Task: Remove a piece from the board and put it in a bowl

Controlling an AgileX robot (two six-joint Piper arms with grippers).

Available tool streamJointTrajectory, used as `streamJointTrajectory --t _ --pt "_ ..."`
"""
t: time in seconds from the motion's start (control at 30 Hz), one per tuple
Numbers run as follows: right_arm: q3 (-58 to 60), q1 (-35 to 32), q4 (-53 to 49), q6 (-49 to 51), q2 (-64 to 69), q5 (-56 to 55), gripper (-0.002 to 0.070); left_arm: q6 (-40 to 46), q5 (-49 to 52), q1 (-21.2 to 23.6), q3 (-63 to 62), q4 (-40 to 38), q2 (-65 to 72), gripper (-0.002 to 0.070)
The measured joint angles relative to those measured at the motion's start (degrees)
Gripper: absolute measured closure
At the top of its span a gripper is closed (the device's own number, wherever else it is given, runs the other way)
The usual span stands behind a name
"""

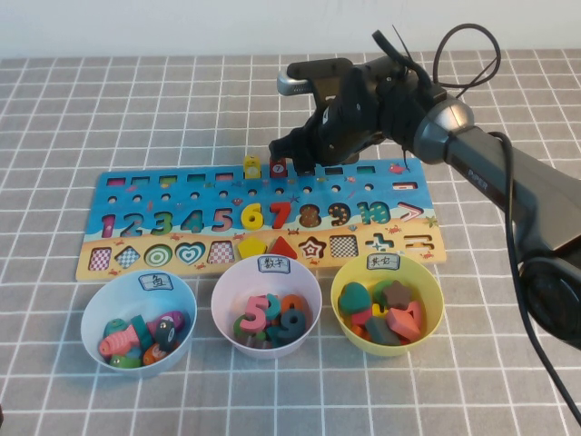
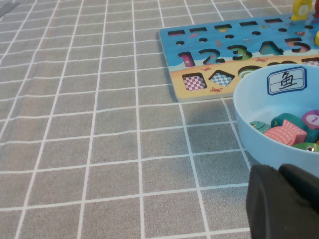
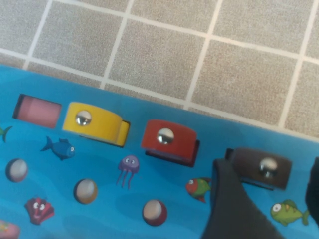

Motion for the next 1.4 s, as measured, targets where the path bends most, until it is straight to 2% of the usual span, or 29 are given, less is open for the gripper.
streamJointTrajectory --t 0.4,0.6,0.8,1.2,1.4 --pt "0.0 0.0 0.9 0.0 0.0 -0.3 0.0370 0.0 0.0 0.0 0.0 0.0 0.0 0.0676" --pt "0.0 0.0 1.5 0.1 0.0 -0.8 0.0300 0.0 0.0 0.0 0.0 0.0 0.0 0.0676" --pt "0.0 0.0 1.5 0.0 0.6 -1.3 0.0284 0.0 0.0 0.0 0.0 0.0 0.0 0.0675" --pt "0.0 0.0 1.5 -0.8 0.6 -1.4 0.0286 0.0 0.0 0.0 0.0 0.0 0.0 0.0676" --pt "0.0 0.0 2.2 -1.2 0.6 -1.4 0.0358 0.0 0.0 0.0 0.0 0.0 0.0 0.0676"
